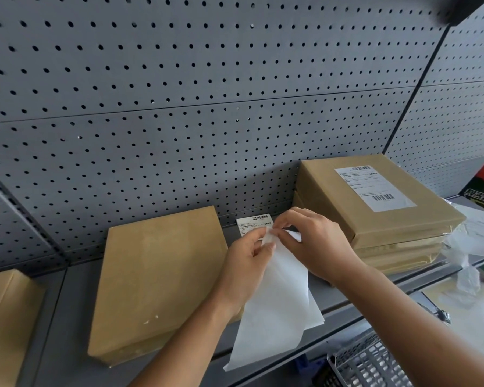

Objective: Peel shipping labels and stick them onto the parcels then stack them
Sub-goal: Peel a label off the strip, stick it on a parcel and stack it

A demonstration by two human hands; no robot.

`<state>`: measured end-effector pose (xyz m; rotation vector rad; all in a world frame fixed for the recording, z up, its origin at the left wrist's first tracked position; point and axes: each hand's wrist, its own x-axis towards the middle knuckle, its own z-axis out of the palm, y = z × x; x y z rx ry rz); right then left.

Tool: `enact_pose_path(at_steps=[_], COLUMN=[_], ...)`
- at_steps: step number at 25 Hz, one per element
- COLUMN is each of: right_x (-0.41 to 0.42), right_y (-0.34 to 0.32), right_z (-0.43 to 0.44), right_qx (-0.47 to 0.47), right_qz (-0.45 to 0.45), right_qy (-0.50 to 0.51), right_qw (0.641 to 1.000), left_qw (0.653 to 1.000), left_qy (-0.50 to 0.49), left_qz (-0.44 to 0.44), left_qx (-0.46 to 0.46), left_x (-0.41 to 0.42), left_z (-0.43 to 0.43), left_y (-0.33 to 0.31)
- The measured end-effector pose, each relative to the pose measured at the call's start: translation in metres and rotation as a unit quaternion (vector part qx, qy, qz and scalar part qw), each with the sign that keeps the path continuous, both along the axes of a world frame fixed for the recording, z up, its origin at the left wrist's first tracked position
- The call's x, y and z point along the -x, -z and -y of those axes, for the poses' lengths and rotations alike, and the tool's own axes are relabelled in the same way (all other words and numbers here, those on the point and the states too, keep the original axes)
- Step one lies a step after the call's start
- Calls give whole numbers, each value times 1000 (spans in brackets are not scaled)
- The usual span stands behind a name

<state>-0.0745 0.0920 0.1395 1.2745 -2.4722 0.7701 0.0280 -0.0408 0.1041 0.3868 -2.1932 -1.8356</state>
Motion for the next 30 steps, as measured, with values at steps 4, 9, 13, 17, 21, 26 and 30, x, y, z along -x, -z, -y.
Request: enact_pose_path(at_steps=[4,9,13,17,21,26,30], right_x=[2,0,-3,-6,-10,-14,-19], right_y=[2,-1,-1,-1,2,2,2], right_z=[1,0,-2,-1,0,2,3], right_qx=[-13,12,1,5,-8,-4,-1], right_qz=[-5,27,19,6,-1,29,23], right_qy=[17,7,-5,8,19,42,62], right_qw=[1000,1000,1000,1000,1000,999,998], left_qw=[1000,1000,1000,999,997,994,993], left_qy=[-1,2,0,-7,-19,-17,-23], left_qz=[5,0,-12,-16,-16,-9,-14], left_qx=[26,24,27,52,78,104,113], left_x=[0,0,-1,-3,-3,-7,-8], left_z=[0,-1,-1,-3,-4,-7,-9], left_y=[3,4,1,0,1,0,-2])
